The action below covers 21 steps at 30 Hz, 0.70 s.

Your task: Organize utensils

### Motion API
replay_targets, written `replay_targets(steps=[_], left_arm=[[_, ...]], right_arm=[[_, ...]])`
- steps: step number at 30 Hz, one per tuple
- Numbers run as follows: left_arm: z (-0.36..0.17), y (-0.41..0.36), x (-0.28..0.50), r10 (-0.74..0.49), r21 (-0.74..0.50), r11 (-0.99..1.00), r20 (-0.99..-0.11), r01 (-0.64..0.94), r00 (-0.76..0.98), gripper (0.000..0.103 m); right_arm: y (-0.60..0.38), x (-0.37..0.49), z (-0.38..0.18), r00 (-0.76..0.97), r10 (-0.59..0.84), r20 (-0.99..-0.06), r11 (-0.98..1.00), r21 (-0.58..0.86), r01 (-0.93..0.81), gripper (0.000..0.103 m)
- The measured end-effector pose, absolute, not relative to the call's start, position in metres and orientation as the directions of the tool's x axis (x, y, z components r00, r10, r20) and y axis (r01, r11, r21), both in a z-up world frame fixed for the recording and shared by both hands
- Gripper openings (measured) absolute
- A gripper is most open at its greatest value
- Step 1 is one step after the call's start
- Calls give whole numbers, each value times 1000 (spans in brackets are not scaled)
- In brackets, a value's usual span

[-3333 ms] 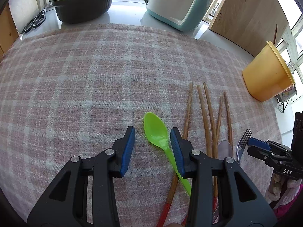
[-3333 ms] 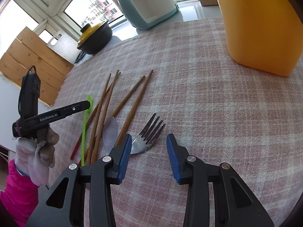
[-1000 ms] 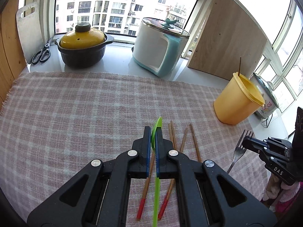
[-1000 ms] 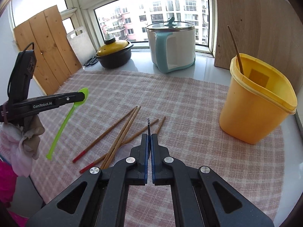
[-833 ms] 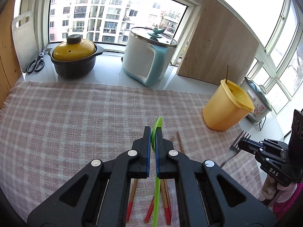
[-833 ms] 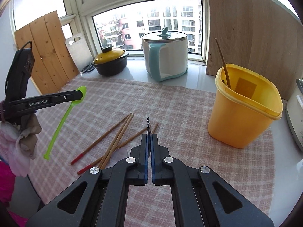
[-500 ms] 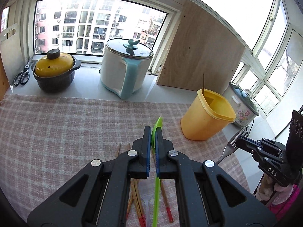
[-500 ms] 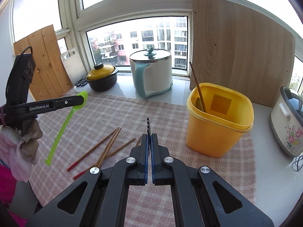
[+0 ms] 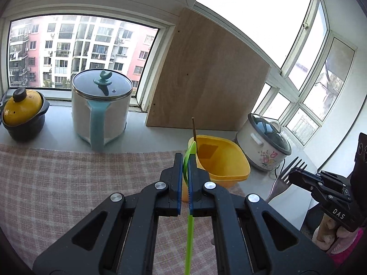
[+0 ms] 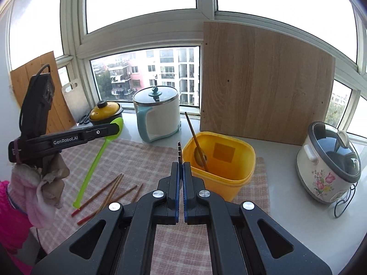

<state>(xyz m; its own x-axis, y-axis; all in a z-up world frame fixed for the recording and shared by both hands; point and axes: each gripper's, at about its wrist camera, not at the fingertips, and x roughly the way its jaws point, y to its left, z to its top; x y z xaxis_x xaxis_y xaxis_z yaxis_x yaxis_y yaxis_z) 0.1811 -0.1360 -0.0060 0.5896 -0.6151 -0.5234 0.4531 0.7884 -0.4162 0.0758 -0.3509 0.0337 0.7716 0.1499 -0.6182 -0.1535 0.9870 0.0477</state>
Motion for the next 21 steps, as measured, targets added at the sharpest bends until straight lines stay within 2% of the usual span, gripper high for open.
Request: replay_targets(steps=[10, 21], left_arm=[[17, -200, 214, -657, -428, 753, -460, 500, 597, 2], [23, -256, 262, -647, -409, 762, -442, 502, 622, 2]], right_arm=[[-388, 94, 65, 814, 78, -576, 995, -10, -102, 1], [-432, 129, 64, 829, 48, -557, 998, -6, -62, 1]])
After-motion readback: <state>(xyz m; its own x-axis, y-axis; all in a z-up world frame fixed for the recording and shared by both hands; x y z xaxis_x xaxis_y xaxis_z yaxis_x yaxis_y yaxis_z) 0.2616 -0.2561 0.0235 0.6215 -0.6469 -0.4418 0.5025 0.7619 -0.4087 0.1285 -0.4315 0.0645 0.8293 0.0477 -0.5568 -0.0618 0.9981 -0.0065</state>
